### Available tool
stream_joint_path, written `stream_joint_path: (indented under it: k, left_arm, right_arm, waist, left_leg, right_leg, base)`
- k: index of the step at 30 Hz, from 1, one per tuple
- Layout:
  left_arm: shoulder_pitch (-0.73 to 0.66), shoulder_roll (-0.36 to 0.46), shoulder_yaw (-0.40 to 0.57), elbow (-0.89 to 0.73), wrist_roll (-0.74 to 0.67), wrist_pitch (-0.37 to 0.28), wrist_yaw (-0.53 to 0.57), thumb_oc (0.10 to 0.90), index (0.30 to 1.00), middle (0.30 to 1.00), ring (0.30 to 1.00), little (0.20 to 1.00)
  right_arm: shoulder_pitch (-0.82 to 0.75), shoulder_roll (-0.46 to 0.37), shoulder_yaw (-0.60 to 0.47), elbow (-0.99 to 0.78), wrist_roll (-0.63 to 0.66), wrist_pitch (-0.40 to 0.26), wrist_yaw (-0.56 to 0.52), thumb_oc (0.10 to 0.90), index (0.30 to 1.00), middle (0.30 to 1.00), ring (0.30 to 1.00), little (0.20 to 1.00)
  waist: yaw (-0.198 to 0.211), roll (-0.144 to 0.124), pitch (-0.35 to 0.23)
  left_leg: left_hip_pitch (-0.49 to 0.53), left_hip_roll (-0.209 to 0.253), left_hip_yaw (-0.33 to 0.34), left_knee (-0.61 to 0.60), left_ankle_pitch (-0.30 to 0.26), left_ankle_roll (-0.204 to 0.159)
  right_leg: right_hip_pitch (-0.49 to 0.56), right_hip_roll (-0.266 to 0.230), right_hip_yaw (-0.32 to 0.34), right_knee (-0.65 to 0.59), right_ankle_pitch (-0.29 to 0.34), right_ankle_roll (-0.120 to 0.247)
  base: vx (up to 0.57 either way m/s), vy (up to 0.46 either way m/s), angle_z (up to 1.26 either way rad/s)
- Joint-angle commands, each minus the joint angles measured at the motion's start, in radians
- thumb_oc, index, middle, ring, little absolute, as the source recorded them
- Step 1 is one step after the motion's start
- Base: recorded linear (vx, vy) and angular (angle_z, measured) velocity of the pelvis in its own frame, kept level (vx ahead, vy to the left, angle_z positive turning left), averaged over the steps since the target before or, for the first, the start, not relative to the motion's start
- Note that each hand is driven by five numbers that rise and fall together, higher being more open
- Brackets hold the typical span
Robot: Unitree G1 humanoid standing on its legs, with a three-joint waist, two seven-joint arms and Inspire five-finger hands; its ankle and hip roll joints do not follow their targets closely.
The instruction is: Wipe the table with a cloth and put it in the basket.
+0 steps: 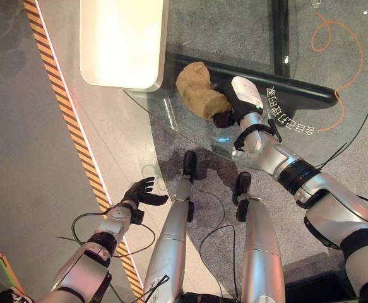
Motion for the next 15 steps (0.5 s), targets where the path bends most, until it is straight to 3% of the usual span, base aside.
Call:
stream_joint_path:
  k: [1, 5, 8, 10, 11, 15]
  left_arm:
    - [0.02, -0.007, 0.011, 0.025, -0.045, -0.009, 0.026, 0.8, 0.9, 0.9, 0.9, 0.9]
    - [0.017, -0.01, 0.047, 0.017, -0.16, -0.046, 0.049, 0.8, 0.9, 0.9, 0.9, 0.9]
    - [0.014, -0.017, 0.101, 0.001, -0.271, -0.122, 0.1, 0.8, 0.9, 0.9, 0.9, 0.9]
    - [0.013, -0.018, 0.105, -0.001, -0.277, -0.121, 0.1, 0.8, 0.9, 0.9, 0.9, 0.9]
    - [0.011, -0.02, 0.147, -0.025, -0.358, -0.171, 0.134, 0.8, 0.9, 0.9, 0.9, 0.9]
    - [-0.004, -0.002, 0.241, -0.114, -0.459, -0.229, 0.214, 0.8, 0.9, 0.9, 0.9, 0.9]
  right_arm:
    - [-0.032, 0.019, -0.008, -0.137, -0.034, -0.092, -0.006, 0.1, 0.3, 0.3, 0.3, 0.2]
    - [-0.017, 0.015, -0.031, -0.118, 0.007, -0.09, -0.052, 0.1, 0.3, 0.3, 0.3, 0.2]
    - [-0.011, 0.018, -0.065, -0.091, 0.046, -0.106, -0.092, 0.1, 0.3, 0.3, 0.3, 0.2]
    - [-0.011, 0.019, -0.067, -0.09, 0.047, -0.107, -0.095, 0.1, 0.3, 0.3, 0.3, 0.2]
    - [-0.005, 0.018, -0.091, -0.081, 0.065, -0.121, -0.127, 0.1, 0.3, 0.3, 0.3, 0.2]
    - [0.015, 0.013, -0.163, -0.105, 0.114, -0.138, -0.211, 0.1, 0.3, 0.3, 0.3, 0.2]
  waist:
    - [-0.014, -0.005, -0.019]
    - [-0.016, -0.004, -0.019]
    - [-0.015, -0.005, -0.019]
    - [-0.015, -0.005, -0.019]
    - [-0.014, -0.005, -0.019]
    - [-0.012, -0.014, -0.019]
  left_leg:
    - [0.023, -0.108, 0.093, 0.167, -0.182, 0.092]
    - [0.023, -0.106, 0.094, 0.173, -0.185, 0.091]
    - [0.021, -0.103, 0.093, 0.178, -0.186, 0.091]
    - [0.02, -0.103, 0.093, 0.179, -0.187, 0.091]
    - [0.016, -0.102, 0.092, 0.184, -0.189, 0.092]
    - [0.006, -0.102, 0.085, 0.189, -0.191, 0.093]
  right_leg:
    - [0.061, 0.037, -0.041, -0.278, 0.177, 0.026]
    - [0.061, 0.036, -0.037, -0.271, 0.173, 0.025]
    - [0.057, 0.038, -0.033, -0.262, 0.169, 0.024]
    - [0.057, 0.038, -0.033, -0.261, 0.168, 0.024]
    - [0.051, 0.04, -0.03, -0.253, 0.165, 0.024]
    - [0.039, 0.045, -0.028, -0.244, 0.164, 0.025]
  base:
    - [0.0, 0.0, 0.0]
    - [0.0, 0.0, 0.0]
    - [0.0, 0.0, 0.0]
    - [0.0, 0.0, 0.0]
    - [0.0, 0.0, 0.0]
    - [0.0, -0.017, 0.0]
